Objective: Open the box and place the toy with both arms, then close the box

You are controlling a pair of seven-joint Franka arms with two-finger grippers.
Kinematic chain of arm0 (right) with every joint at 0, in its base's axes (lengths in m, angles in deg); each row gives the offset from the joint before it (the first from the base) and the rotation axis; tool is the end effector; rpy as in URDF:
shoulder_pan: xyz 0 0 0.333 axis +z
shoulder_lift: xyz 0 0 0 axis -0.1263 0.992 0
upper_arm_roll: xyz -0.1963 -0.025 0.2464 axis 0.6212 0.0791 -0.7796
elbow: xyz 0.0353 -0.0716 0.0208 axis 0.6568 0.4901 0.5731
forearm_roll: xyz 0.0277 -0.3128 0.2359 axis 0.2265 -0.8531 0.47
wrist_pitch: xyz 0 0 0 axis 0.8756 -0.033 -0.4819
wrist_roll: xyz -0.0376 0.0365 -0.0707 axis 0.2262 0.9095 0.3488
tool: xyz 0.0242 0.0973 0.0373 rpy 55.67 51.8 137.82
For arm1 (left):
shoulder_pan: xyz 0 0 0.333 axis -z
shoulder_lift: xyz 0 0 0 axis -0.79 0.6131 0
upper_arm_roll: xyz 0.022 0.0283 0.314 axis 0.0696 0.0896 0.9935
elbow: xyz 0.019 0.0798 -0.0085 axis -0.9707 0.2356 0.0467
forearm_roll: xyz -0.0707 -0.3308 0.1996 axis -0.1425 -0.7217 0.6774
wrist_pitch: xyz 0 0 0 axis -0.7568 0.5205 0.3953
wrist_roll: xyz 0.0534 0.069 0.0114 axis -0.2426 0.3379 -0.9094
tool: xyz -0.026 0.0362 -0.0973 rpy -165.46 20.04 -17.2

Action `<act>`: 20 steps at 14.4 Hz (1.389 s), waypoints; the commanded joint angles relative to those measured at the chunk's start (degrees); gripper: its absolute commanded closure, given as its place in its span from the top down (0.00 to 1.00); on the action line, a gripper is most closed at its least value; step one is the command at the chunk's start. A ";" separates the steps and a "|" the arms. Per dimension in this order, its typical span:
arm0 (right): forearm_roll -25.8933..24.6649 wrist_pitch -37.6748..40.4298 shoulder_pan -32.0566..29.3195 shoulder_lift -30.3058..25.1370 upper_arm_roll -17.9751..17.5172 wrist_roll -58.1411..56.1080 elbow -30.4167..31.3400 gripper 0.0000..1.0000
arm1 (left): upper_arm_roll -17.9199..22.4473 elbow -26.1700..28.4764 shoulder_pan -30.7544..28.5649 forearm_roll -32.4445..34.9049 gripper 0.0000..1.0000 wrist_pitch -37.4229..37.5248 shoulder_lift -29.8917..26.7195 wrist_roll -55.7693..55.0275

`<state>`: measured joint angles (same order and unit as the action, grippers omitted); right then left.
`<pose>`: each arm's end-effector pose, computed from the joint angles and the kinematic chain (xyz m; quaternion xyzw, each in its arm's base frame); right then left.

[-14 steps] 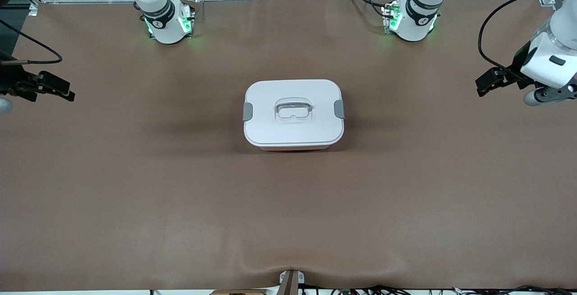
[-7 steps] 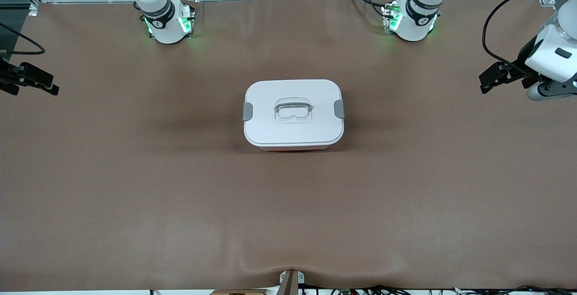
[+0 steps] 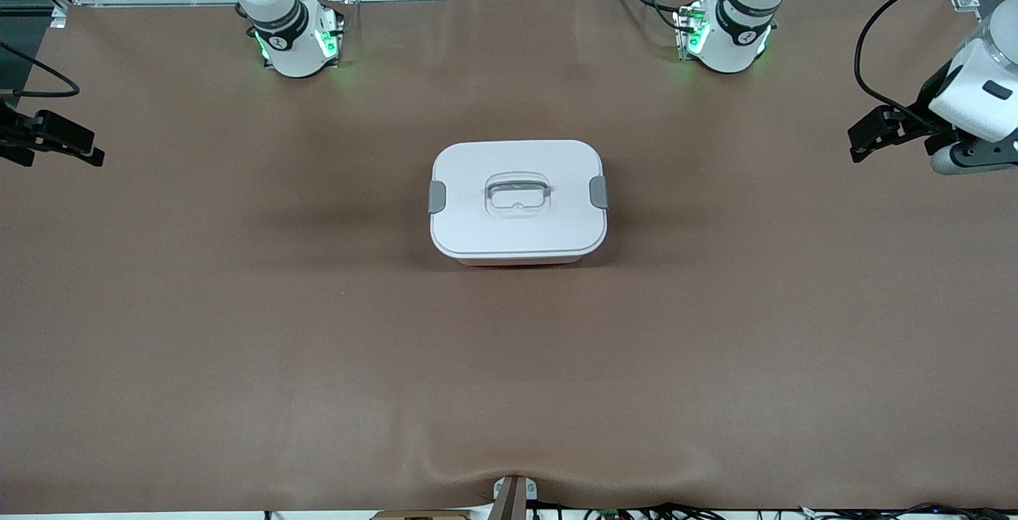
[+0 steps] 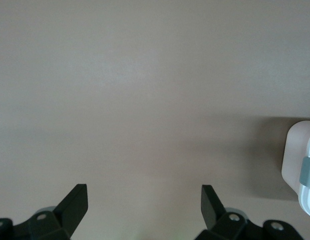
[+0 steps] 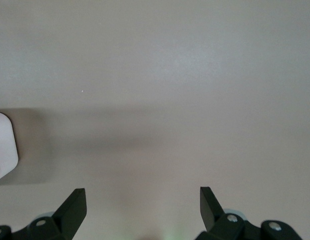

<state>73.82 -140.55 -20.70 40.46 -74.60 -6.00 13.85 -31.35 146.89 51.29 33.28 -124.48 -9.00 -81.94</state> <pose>0.5518 -0.0497 0.6265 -0.9994 0.0098 0.0328 0.0068 0.5379 -0.0511 0.6185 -0.9989 -0.0188 0.0042 0.0420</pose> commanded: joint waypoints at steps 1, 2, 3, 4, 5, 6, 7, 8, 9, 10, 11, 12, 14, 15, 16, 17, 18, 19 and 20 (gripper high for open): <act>-0.34 0.37 -0.97 -0.45 -0.59 -0.91 0.39 1.00 | 0.44 -2.50 -0.69 -0.99 1.00 1.42 1.34 2.99; -0.34 0.37 -0.97 -0.45 -0.59 -0.91 0.39 1.00 | 0.44 -2.77 -0.69 -0.99 1.00 1.85 1.43 2.99; -0.34 0.29 -0.88 -0.45 -0.59 -0.91 0.39 1.00 | 0.44 -2.86 -0.77 -0.99 1.00 2.03 1.52 2.99; -0.16 -0.32 -0.97 -0.45 -0.59 -1.00 0.30 1.00 | 0.44 -2.86 -0.86 -0.90 1.00 2.03 1.52 3.08; -0.16 -0.85 -0.88 -0.37 -0.59 -1.09 0.21 1.00 | 0.44 -2.86 -0.86 -0.90 1.00 2.03 1.52 3.17; -0.07 -0.86 -0.88 -0.37 -0.59 -1.09 0.21 1.00 | 0.44 -2.77 -1.21 -0.99 1.00 2.03 1.52 3.60; -0.16 -0.86 -0.88 -0.37 -0.59 -1.09 0.21 1.00 | 0.44 -2.68 -1.30 -1.08 1.00 2.03 1.52 4.13; -0.16 -0.77 -0.88 -0.37 -0.59 -1.09 0.21 1.00 | 0.36 -2.34 -1.21 -1.16 1.00 2.12 1.52 4.31; -0.25 -0.68 -0.88 -0.37 -0.59 -1.17 0.30 1.00 | 0.18 -2.24 -0.95 -1.43 1.00 2.38 1.60 4.22; -0.25 -0.68 -0.88 -0.37 -0.59 -1.09 0.30 1.00 | -0.08 -2.24 -0.78 -2.13 1.00 2.38 1.95 4.22; -0.25 -0.68 -0.88 -0.37 -0.59 -1.09 0.30 1.00 | -0.26 -2.16 -0.60 -3.09 1.00 2.47 2.13 4.13; -0.25 -0.51 -0.79 -0.37 -0.59 -1.09 0.30 1.00 | -0.52 -2.07 -0.42 -3.97 1.00 2.47 2.13 3.96; -0.25 -0.33 -0.88 -0.37 -0.59 -1.09 0.30 1.00 | -2.10 -1.98 -0.16 -4.07 1.00 2.47 2.13 2.91; -0.25 -0.42 -0.88 -0.37 -0.59 -1.09 0.30 1.00 | -2.37 -1.98 -0.25 -3.98 1.00 2.56 2.04 2.82; -0.25 -0.50 -0.88 -0.37 -0.59 -1.09 0.30 1.00 | -2.37 -2.07 -0.33 -3.98 1.00 2.73 1.96 2.90; -0.25 -0.59 -0.88 -0.37 -0.59 -1.09 0.30 1.00 | -2.37 -2.15 -0.42 -3.98 1.00 2.74 1.78 2.99; -0.25 -0.42 -0.88 -0.37 -0.59 -1.09 0.30 1.00 | -2.37 -2.24 -0.51 -3.98 1.00 2.74 1.69 2.99; -0.25 -0.33 -0.97 -0.37 -0.59 -1.17 0.30 1.00 | -2.37 -2.24 -0.60 -3.98 1.00 2.74 1.52 3.25; -0.25 -0.42 -1.05 -0.37 -0.59 -1.26 0.30 1.00 | -2.37 -2.24 -0.69 -3.98 1.00 2.74 1.43 3.43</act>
<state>73.83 -141.07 -20.71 40.46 -74.61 -6.31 13.86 -33.63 145.74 51.06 29.88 -123.05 -7.23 -79.23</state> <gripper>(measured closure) 0.000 0.000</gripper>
